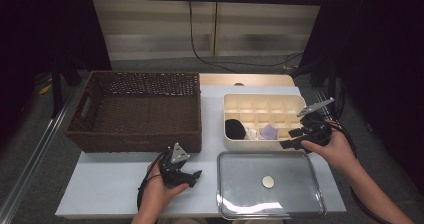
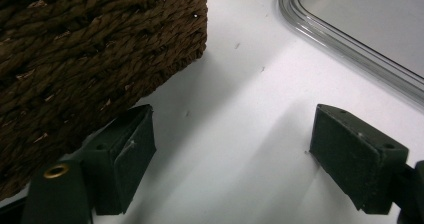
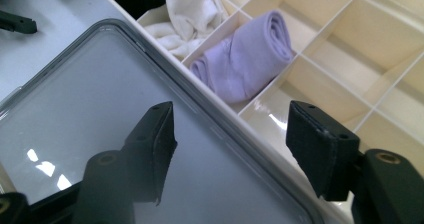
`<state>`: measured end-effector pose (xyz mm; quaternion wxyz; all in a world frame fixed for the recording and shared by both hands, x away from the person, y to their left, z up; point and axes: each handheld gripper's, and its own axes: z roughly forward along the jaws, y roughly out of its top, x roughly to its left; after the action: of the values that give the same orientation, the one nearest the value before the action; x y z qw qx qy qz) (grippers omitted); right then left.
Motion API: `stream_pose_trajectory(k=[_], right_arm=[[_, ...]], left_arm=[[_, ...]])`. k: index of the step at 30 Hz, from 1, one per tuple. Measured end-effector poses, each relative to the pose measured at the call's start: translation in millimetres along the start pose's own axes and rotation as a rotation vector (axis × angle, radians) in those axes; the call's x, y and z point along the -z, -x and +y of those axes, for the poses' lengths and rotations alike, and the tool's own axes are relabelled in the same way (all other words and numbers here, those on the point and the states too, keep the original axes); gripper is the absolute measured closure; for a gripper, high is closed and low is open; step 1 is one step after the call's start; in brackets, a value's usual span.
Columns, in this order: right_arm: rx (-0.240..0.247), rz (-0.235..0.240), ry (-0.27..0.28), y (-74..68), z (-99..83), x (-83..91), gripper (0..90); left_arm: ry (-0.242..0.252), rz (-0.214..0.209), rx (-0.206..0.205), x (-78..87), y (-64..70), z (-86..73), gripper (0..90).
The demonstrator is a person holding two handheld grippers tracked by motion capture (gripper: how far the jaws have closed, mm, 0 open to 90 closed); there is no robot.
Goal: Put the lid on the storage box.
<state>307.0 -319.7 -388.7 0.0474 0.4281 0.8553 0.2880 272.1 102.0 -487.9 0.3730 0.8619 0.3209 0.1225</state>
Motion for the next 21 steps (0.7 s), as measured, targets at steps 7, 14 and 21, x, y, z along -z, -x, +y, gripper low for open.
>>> stream_pose_trajectory(k=[7, 14, 21], right_arm=[[0.003, -0.026, 0.054, -2.8, -17.4, 7.0, 29.3], [0.000, -0.018, 0.042, -5.8, -28.5, 15.0, 26.9], [0.001, -0.024, 0.024, -6.0, -40.1, 21.2, 25.7]], left_arm=[[0.000, 0.002, -0.002, 0.0, -0.4, 0.2, 17.5], [0.000, 0.001, -0.002, 0.0, -0.4, 0.1, 17.3], [0.000, -0.007, -0.005, -0.4, -0.6, 0.2, 15.7]])
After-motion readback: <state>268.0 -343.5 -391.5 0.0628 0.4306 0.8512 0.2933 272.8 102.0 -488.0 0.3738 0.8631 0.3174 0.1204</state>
